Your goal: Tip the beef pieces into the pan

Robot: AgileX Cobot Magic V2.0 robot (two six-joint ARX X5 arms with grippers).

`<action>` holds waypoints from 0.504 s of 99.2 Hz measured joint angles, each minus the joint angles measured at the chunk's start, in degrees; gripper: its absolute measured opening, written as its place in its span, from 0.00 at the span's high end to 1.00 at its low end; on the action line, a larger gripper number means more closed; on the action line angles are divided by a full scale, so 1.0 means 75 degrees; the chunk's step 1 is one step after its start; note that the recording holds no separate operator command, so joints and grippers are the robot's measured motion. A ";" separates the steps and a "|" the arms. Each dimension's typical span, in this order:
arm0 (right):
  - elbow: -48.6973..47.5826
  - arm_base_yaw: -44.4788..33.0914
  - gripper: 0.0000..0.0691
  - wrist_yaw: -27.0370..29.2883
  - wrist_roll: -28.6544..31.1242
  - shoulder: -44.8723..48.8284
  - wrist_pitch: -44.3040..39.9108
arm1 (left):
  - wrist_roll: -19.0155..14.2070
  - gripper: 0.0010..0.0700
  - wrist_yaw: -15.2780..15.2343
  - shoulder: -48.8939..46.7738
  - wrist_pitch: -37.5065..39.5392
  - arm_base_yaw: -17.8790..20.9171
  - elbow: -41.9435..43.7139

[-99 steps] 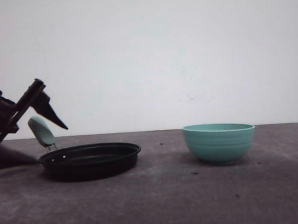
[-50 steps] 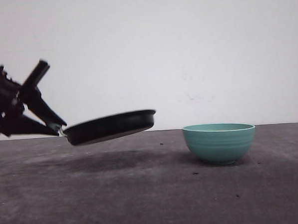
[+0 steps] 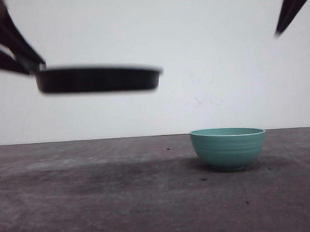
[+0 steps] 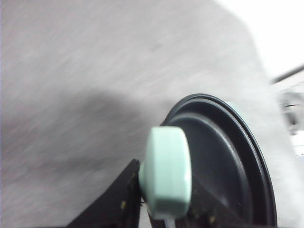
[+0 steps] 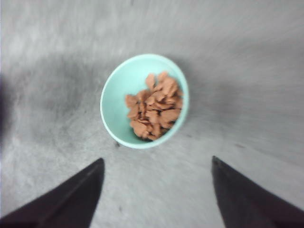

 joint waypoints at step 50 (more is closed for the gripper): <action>-0.0023 0.0195 0.66 -0.0070 0.0356 0.3206 0.2008 | -0.0350 0.93 0.0090 -0.1282 -0.1343 -0.0353 0.0000</action>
